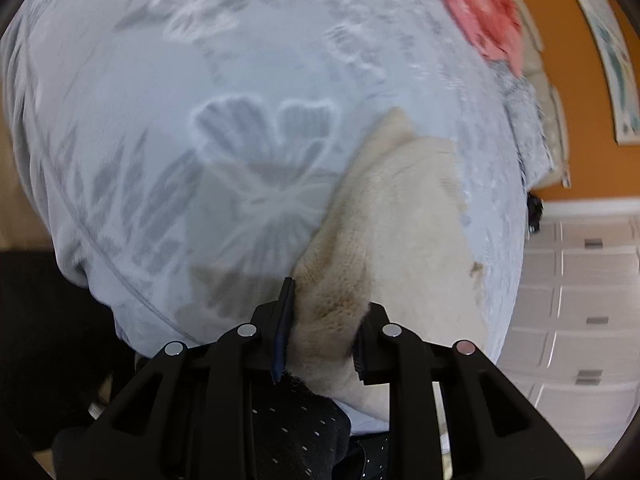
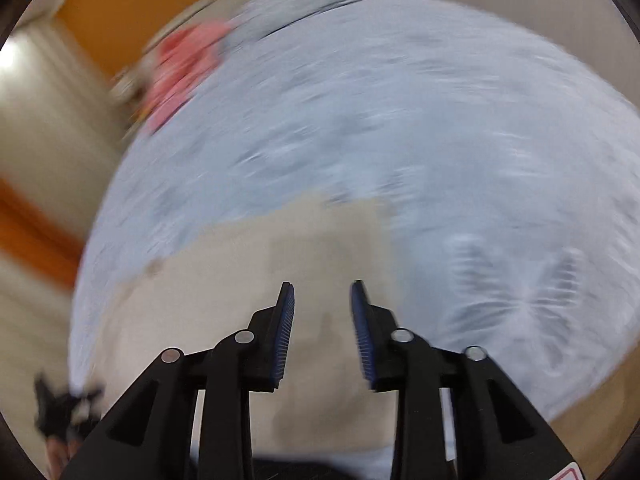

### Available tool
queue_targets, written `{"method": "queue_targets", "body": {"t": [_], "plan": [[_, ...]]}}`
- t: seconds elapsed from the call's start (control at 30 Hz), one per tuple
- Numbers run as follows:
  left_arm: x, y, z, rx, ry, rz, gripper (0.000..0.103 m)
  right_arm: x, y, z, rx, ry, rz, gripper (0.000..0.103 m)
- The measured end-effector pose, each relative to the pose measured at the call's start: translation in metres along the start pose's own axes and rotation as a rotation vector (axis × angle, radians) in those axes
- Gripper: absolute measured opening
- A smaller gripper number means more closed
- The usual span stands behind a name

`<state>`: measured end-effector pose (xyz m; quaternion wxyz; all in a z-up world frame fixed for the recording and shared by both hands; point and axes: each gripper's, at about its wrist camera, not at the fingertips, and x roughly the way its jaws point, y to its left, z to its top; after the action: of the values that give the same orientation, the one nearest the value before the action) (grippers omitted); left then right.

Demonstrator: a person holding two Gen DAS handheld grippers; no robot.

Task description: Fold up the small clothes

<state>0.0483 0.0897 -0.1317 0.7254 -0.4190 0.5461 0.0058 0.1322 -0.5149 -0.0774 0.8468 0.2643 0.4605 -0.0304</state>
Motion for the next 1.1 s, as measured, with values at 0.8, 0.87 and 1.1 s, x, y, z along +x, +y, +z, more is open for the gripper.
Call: {"method": "queue_targets", "body": {"t": [0.8, 0.87, 1.1], "plan": [[0.134, -0.221, -0.195, 0.668, 0.482, -0.155, 0.012, 0.012, -0.03, -0.043, 0.21, 0.16, 0.191, 0.056], [0.128, -0.209, -0.197, 0.64, 0.448, -0.152, 0.017, 0.007, -0.026, -0.036, 0.182, 0.152, 0.214, 0.067], [0.047, -0.2, -0.193, 0.726, 0.298, -0.194, 0.065, 0.044, 0.024, -0.025, 0.088, 0.299, 0.324, 0.074]]}}
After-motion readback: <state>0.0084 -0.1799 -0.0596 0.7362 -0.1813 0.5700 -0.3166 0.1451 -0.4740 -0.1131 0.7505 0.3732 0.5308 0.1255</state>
